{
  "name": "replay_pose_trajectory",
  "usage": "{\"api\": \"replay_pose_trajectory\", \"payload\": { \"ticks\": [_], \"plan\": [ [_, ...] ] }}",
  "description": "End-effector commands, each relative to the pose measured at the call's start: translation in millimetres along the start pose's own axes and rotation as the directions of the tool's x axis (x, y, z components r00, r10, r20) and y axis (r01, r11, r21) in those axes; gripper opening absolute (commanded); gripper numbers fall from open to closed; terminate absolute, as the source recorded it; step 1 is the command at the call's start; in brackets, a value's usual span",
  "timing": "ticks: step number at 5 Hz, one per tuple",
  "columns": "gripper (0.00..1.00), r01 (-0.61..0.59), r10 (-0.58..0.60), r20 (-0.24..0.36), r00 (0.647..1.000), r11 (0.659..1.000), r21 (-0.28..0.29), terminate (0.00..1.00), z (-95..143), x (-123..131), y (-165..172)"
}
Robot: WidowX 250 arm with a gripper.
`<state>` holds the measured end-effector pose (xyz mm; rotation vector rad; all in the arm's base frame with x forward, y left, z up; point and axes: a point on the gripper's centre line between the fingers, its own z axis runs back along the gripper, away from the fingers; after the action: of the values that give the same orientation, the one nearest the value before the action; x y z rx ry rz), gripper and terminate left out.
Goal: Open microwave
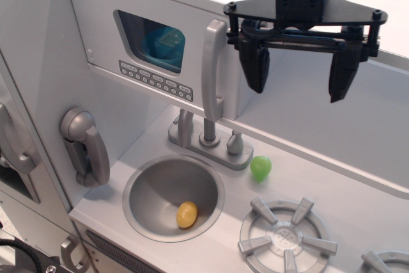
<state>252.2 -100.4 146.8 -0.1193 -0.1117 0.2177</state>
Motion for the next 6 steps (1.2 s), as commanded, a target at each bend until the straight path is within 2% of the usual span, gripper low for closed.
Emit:
{"api": "replay_pose_trajectory", "payload": {
  "ticks": [1, 4, 5, 6],
  "plan": [
    [1.0, 0.0, 0.0, 0.0, 1.0, 1.0, 0.0, 0.0, 0.0, 0.0, 0.0],
    [1.0, 0.025, -0.029, 0.163, 0.986, 0.999, 0.029, 0.0, 14.4, 42.3, 76.0],
    [1.0, 0.05, -0.056, 0.177, 0.983, 0.998, 0.039, 0.0, 8.1, 51.7, 88.8],
    [1.0, 0.046, -0.06, 0.193, 0.979, 0.996, 0.076, 0.0, -2.0, 57.3, 93.9]
  ]
}}
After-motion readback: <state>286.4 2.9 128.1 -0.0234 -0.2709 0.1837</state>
